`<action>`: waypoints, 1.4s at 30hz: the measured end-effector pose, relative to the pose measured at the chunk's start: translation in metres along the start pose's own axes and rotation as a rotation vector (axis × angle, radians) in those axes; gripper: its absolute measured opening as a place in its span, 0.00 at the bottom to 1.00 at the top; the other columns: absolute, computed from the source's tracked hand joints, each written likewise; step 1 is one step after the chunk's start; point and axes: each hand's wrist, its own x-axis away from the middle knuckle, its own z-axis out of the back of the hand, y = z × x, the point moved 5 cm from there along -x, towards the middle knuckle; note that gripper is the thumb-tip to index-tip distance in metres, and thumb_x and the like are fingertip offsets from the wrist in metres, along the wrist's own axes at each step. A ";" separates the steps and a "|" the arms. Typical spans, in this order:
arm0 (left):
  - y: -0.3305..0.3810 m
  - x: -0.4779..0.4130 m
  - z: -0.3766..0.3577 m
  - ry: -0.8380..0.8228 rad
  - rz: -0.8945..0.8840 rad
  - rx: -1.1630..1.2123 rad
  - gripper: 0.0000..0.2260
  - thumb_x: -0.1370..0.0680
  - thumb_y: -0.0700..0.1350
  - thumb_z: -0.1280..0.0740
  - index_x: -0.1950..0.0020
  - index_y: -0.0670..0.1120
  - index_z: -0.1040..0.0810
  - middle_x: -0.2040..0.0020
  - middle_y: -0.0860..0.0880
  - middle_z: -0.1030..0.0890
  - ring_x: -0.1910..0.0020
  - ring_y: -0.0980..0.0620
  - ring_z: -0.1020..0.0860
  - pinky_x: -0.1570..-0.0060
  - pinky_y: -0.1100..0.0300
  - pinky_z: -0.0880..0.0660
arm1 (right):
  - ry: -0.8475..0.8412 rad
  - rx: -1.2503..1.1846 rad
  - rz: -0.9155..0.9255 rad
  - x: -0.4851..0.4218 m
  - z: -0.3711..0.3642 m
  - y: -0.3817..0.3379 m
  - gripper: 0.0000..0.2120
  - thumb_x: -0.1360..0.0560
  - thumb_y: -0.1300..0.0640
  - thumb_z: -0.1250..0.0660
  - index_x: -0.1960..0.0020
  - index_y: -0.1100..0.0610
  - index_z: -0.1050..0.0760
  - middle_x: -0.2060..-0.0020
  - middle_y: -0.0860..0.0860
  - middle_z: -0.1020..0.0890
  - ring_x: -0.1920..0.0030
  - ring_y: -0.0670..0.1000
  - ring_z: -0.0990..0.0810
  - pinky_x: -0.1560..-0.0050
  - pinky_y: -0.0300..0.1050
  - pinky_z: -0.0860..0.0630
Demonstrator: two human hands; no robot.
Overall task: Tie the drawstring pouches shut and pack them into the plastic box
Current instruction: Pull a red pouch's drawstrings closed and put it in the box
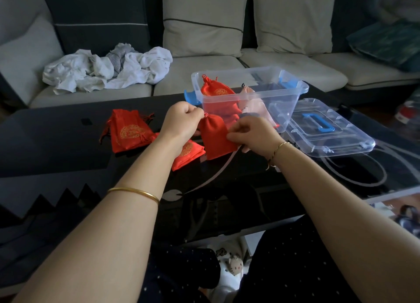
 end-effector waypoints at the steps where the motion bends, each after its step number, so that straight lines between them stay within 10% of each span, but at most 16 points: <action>1: 0.004 -0.001 -0.002 -0.003 -0.013 0.011 0.04 0.25 0.40 0.36 0.58 0.41 0.25 0.62 0.45 0.22 0.63 0.52 0.22 0.68 0.63 0.24 | 0.034 0.005 0.016 0.000 0.006 -0.003 0.03 0.28 0.62 0.30 0.57 0.57 0.23 0.65 0.49 0.21 0.66 0.46 0.24 0.69 0.35 0.24; 9: 0.062 -0.043 -0.013 0.041 -0.066 0.094 0.07 0.24 0.35 0.38 0.48 0.43 0.26 0.55 0.45 0.22 0.60 0.50 0.21 0.58 0.54 0.21 | 0.412 0.087 0.158 -0.043 0.084 -0.047 0.06 0.30 0.64 0.31 0.54 0.62 0.19 0.70 0.49 0.23 0.72 0.41 0.27 0.64 0.38 0.27; 13: 0.061 -0.059 -0.019 0.049 -0.040 0.039 0.07 0.23 0.35 0.39 0.46 0.42 0.26 0.60 0.46 0.23 0.61 0.50 0.24 0.58 0.55 0.23 | 0.514 0.254 0.065 -0.087 0.116 -0.049 0.08 0.29 0.62 0.31 0.51 0.59 0.18 0.56 0.54 0.18 0.63 0.48 0.24 0.52 0.45 0.26; 16: 0.055 -0.072 -0.022 0.063 -0.041 -0.005 0.08 0.23 0.35 0.39 0.44 0.41 0.26 0.61 0.47 0.24 0.61 0.52 0.24 0.61 0.58 0.24 | 0.449 0.476 -0.058 -0.120 0.125 -0.036 0.11 0.29 0.62 0.33 0.47 0.57 0.19 0.47 0.55 0.18 0.46 0.55 0.21 0.47 0.43 0.26; 24: 0.043 -0.081 0.001 0.281 -0.093 -0.096 0.10 0.25 0.36 0.41 0.59 0.49 0.25 0.52 0.49 0.20 0.48 0.49 0.21 0.47 0.54 0.23 | 0.073 0.811 -0.236 -0.138 0.095 -0.012 0.10 0.26 0.63 0.35 0.45 0.63 0.23 0.48 0.60 0.20 0.48 0.58 0.22 0.50 0.46 0.26; 31: -0.005 -0.053 0.022 0.385 0.064 -0.139 0.12 0.24 0.36 0.41 0.44 0.42 0.22 0.44 0.43 0.20 0.44 0.44 0.23 0.42 0.50 0.25 | 0.282 0.624 -0.003 -0.099 0.068 -0.067 0.14 0.26 0.63 0.40 0.44 0.60 0.21 0.46 0.59 0.20 0.45 0.59 0.22 0.48 0.46 0.26; 36: -0.054 -0.019 0.043 0.413 0.211 -0.212 0.14 0.24 0.36 0.41 0.42 0.40 0.21 0.42 0.39 0.21 0.41 0.41 0.23 0.41 0.50 0.26 | -0.029 0.603 0.152 -0.052 -0.051 -0.080 0.14 0.25 0.63 0.41 0.44 0.62 0.22 0.49 0.60 0.19 0.48 0.59 0.21 0.49 0.48 0.23; 42: -0.098 0.001 0.048 0.283 0.575 -0.071 0.16 0.25 0.39 0.39 0.37 0.40 0.27 0.38 0.39 0.25 0.45 0.41 0.24 0.53 0.50 0.20 | -0.177 0.552 -0.128 -0.047 -0.111 -0.025 0.15 0.23 0.53 0.37 0.42 0.62 0.26 0.42 0.58 0.23 0.43 0.59 0.23 0.47 0.49 0.26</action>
